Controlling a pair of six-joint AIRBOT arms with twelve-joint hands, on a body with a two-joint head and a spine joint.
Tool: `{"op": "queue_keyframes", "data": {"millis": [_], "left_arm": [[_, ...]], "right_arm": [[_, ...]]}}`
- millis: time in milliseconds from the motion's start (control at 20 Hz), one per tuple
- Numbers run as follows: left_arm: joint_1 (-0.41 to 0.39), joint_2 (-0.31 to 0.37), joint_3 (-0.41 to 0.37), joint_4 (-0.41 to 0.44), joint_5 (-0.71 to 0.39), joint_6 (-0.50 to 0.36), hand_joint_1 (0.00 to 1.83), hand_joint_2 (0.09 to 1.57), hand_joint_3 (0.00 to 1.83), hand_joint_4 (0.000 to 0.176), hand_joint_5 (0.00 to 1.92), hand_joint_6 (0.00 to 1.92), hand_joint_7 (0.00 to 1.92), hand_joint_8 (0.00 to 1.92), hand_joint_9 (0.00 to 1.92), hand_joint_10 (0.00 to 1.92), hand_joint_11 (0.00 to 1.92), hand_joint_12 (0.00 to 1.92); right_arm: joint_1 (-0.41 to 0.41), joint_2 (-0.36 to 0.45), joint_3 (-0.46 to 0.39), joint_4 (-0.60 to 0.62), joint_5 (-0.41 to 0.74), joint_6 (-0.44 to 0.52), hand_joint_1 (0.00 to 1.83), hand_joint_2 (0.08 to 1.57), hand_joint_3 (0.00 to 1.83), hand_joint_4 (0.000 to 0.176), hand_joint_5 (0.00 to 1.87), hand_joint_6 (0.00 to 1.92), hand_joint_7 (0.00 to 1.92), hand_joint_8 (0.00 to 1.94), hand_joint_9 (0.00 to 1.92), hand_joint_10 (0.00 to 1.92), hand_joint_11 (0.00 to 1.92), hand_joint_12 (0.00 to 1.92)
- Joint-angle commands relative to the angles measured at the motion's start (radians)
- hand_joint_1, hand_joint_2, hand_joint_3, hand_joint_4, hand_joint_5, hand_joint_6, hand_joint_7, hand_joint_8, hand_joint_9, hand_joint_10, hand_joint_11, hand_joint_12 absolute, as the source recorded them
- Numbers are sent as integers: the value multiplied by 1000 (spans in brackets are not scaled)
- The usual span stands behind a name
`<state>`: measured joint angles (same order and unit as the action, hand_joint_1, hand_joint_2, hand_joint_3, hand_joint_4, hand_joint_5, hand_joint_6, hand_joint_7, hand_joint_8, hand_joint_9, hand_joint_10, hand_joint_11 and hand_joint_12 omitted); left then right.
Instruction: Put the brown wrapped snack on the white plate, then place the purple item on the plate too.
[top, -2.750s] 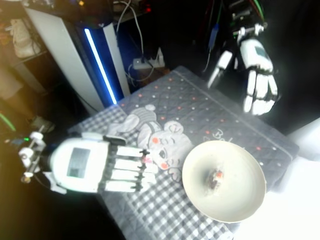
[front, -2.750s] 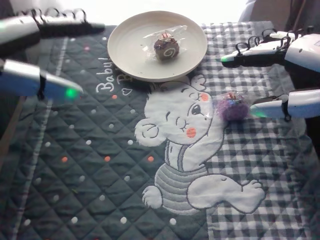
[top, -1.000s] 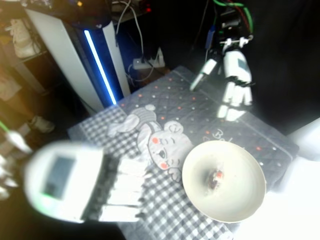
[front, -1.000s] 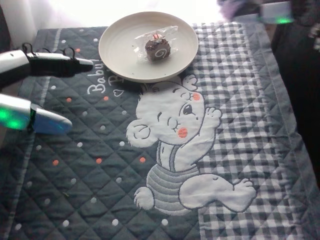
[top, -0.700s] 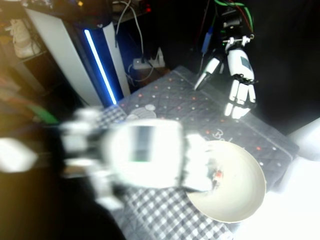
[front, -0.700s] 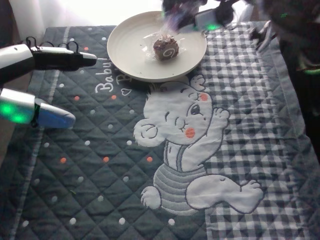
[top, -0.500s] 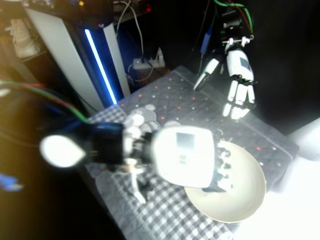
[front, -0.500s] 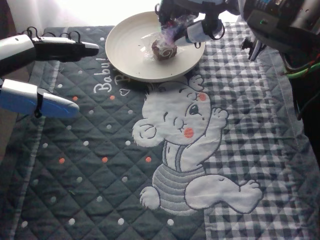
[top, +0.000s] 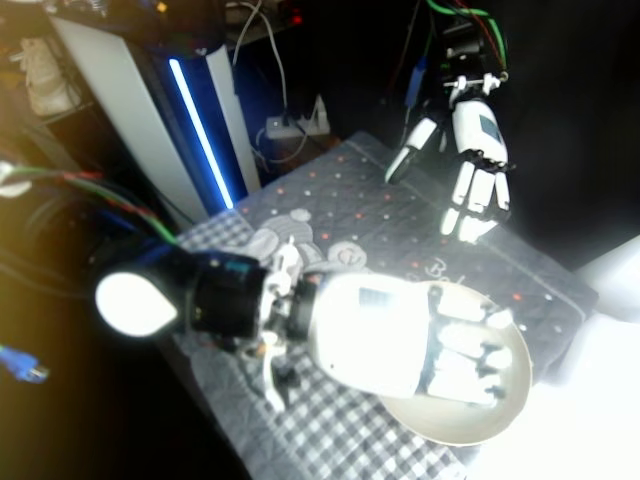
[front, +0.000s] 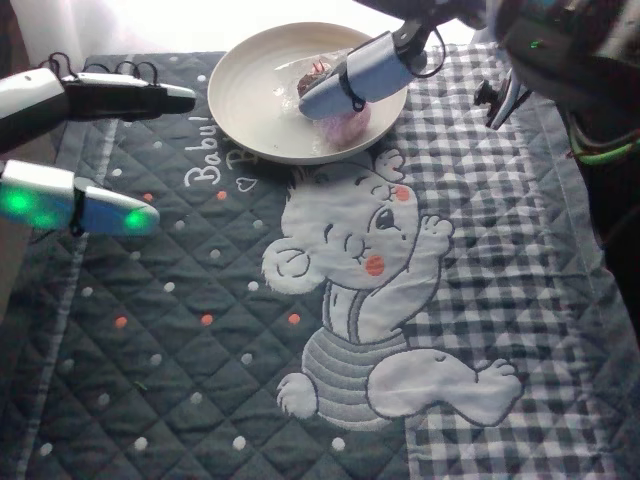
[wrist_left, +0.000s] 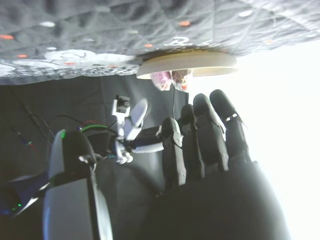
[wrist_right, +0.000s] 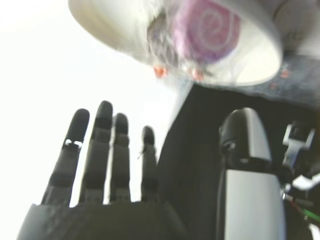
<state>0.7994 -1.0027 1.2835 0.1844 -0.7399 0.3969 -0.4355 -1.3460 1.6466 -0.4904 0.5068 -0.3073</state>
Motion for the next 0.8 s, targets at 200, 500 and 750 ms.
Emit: {"op": "queue_keyframes", "data": {"millis": [200,500,750], "left_arm": [[124,118,-109,-175,-374,25,745,888,0,90,368,2,338,4,331,1,0,837],[355,193,-214,-379,-734,34,775,917,12,25,421,6,375,11,292,25,0,686],[545,217,-324,-495,-991,57,710,937,10,13,308,0,308,0,315,15,0,979]], "right_arm": [[8,240,-191,98,281,-14,704,846,5,176,57,0,145,3,97,1,0,276],[-230,433,-360,336,636,-84,823,843,1,166,124,11,204,9,170,4,0,160],[-533,518,-502,546,978,-107,803,840,0,155,138,0,224,0,237,5,0,258]]}}
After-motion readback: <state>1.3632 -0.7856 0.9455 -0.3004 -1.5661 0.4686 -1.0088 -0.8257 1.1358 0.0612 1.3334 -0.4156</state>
